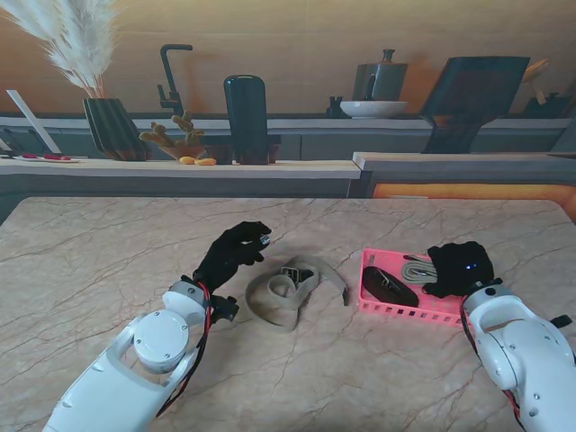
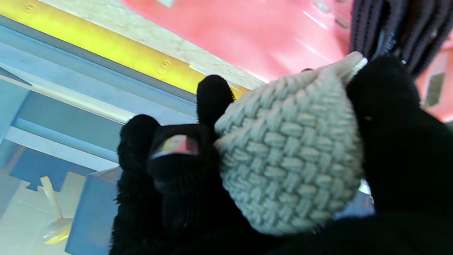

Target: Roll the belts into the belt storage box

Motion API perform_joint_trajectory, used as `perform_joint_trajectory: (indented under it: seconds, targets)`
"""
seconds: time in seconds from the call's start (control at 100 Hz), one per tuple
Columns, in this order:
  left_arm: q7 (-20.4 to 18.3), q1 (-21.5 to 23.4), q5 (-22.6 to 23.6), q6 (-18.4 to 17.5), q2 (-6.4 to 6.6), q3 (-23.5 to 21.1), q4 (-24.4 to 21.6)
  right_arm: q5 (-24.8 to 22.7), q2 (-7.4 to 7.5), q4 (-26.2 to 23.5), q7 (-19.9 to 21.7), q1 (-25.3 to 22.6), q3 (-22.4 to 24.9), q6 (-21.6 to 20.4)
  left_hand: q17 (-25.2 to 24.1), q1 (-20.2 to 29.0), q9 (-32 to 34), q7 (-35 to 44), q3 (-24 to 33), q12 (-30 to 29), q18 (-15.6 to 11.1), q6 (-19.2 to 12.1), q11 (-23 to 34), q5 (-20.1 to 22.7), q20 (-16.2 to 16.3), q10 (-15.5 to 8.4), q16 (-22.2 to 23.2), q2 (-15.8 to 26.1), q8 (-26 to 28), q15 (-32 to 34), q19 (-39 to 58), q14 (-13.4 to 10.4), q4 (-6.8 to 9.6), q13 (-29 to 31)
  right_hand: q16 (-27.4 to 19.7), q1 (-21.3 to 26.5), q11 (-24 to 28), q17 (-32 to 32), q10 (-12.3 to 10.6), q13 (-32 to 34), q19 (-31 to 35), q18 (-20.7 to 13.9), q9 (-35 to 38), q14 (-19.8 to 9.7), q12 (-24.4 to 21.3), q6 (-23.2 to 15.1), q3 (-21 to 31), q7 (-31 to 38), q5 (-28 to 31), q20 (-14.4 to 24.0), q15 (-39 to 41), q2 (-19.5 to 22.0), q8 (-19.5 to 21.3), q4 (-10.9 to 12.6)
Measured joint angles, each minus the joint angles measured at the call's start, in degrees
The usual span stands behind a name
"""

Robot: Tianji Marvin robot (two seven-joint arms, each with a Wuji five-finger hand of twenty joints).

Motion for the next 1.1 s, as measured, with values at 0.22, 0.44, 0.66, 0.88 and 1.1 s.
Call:
perform_joint_trajectory:
  seconds: [0.22,0.44,0.66,0.88,1.1]
  targets:
    - [0.1,0.0,0.1,0.0,-0.02,-0.1,0.0,-1.0,0.18,3.1,-0.8,0.3,-0.5,3.7,-0.1,0.0,0.0,0.0,-0.5,0.0,0.0,0.0,0.0,0.7,0.0,0.0,0.0,0.0,0.0,0.0,0.0,0.0,0.00,0.0,-0.2,0.0,0.1,0.3,0.0,0.0,0.4,0.0,0.0,-0.1,0.0,0.0,0.0,0.0,0.0,0.0,0.7,0.0,0.0,0.0]
    - [0.0,0.0,0.0,0.1,-0.02,-0.1,0.0,1.6,0.22,7.9,-3.8,1.9,-2.4,6.2,-0.1,0.6,0.0,0.0,-1.1,0.0,0.0,0.0,0.0,0.9,0.0,0.0,0.0,0.6,0.0,0.0,0.0,0.0,0.01,0.0,-0.6,0.0,0.1,0.3,0.0,0.0,0.5,0.0,0.0,-0.1,-0.5,0.0,0.0,0.0,0.0,0.0,0.7,0.0,0.0,0.0]
    - [-0.1,0.0,0.0,0.3,-0.02,-0.1,0.0,3.1,0.22,10.3,-3.6,3.4,-4.6,8.3,-0.1,0.6,0.0,0.0,-1.8,0.0,0.0,0.0,0.0,0.9,0.0,-0.1,0.0,0.6,0.0,0.0,0.0,0.0,0.01,0.0,-1.6,0.0,0.2,0.3,0.0,0.0,0.5,0.0,0.0,-0.1,-0.5,0.0,-0.3,0.0,0.0,0.0,0.7,0.0,0.0,0.0]
    - [-0.2,0.0,0.1,0.4,-0.02,-0.2,0.0,4.6,0.16,11.9,-2.4,4.1,-5.6,9.6,0.0,1.5,0.1,0.0,-1.8,0.0,0.0,-0.1,0.0,0.9,0.0,-0.2,0.0,0.6,0.1,0.0,0.0,0.0,0.01,0.0,-2.2,0.0,0.3,0.3,0.0,0.1,0.9,0.0,0.3,-0.2,-0.6,0.0,-0.4,0.0,0.0,0.0,0.8,0.0,0.7,0.0]
    - [-0.6,0.0,0.0,0.7,0.00,-0.3,0.0,5.3,0.19,12.7,1.2,4.9,-6.5,11.6,0.3,1.5,0.1,0.0,-1.8,0.0,0.0,-0.2,0.0,0.9,0.0,-0.2,0.0,0.6,0.1,0.0,0.0,0.0,0.01,0.0,-4.5,0.1,-0.1,-5.8,0.8,-2.9,-1.9,0.2,-1.8,1.5,-1.4,0.0,-3.0,-0.1,-1.0,-2.5,-6.9,3.1,1.5,0.0]
